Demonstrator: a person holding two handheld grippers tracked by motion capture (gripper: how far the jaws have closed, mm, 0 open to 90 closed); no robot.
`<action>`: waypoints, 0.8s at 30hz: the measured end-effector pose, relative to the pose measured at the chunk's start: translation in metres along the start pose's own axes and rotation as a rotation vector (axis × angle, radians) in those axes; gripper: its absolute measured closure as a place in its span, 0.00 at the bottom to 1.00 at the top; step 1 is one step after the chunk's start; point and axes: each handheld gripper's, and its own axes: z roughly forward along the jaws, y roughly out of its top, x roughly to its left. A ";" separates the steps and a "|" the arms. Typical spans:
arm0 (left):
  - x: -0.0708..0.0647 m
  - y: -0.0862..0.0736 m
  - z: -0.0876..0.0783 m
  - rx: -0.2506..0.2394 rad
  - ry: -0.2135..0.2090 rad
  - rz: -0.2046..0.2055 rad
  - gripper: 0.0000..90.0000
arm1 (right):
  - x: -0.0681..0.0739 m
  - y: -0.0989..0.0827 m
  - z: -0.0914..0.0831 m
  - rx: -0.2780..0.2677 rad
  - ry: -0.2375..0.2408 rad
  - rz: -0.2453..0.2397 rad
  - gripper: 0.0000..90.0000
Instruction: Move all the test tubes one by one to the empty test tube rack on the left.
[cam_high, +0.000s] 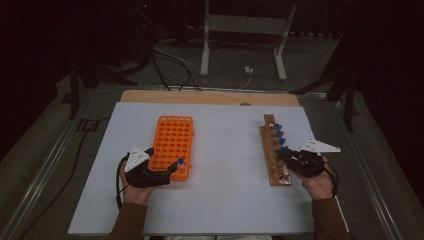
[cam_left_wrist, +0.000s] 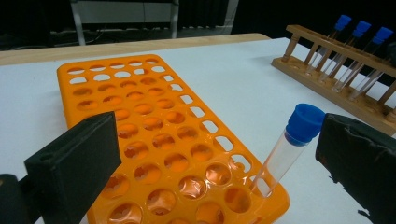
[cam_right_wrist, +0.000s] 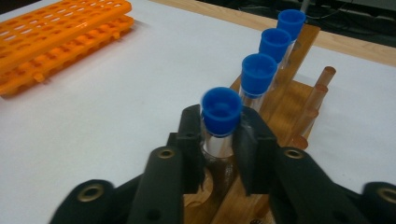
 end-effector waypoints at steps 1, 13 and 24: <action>0.000 0.000 0.000 0.001 0.001 0.000 0.01 | 0.000 0.000 0.001 0.000 -0.007 -0.002 0.84; 0.000 0.000 0.000 -0.001 0.000 -0.001 0.01 | 0.001 0.000 0.006 -0.016 -0.020 0.003 0.85; -0.001 0.001 0.002 -0.008 -0.015 0.008 0.01 | 0.000 0.008 -0.005 -0.031 -0.019 -0.021 0.85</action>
